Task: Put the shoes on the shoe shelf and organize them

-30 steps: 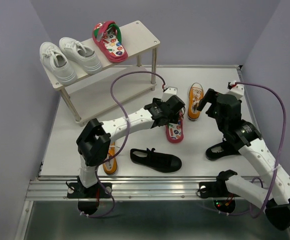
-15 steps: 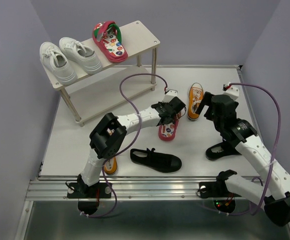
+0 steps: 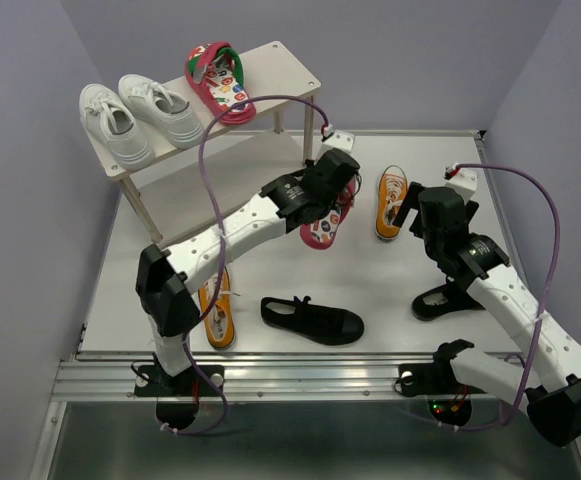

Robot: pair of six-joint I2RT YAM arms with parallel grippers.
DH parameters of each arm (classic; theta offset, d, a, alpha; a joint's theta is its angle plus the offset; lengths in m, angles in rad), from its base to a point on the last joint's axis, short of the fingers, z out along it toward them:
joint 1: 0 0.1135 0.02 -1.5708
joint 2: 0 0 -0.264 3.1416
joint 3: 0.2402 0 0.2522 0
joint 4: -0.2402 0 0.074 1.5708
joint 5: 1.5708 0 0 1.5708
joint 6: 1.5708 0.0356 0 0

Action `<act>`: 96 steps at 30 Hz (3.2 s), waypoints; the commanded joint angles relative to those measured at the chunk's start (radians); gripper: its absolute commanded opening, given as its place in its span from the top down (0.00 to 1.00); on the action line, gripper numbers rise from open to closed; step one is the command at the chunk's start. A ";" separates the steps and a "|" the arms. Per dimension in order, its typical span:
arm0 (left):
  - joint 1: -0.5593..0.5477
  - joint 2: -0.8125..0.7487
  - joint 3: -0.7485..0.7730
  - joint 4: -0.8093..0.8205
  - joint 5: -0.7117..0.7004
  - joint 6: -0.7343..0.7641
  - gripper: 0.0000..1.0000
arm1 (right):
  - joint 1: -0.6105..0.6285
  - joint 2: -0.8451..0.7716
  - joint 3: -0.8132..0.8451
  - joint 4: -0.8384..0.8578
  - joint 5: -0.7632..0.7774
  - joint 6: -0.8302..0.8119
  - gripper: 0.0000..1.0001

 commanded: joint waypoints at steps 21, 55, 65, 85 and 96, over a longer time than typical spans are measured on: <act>0.132 0.016 0.695 0.397 -0.193 0.183 1.00 | -0.001 -0.136 0.043 0.015 0.199 0.044 0.00; 0.297 0.158 0.622 0.612 -0.501 -0.342 1.00 | -0.001 -0.153 0.037 -0.039 0.132 0.078 0.00; 0.300 0.145 0.563 0.588 -0.581 -0.434 1.00 | -0.001 -0.153 0.034 -0.044 0.120 0.076 0.00; 0.317 0.177 0.644 0.669 -0.475 -0.258 0.44 | -0.001 -0.151 0.046 -0.048 0.095 0.069 0.00; 0.314 0.108 0.686 0.703 -0.268 -0.071 0.36 | -0.001 -0.149 0.057 -0.048 0.084 0.070 0.00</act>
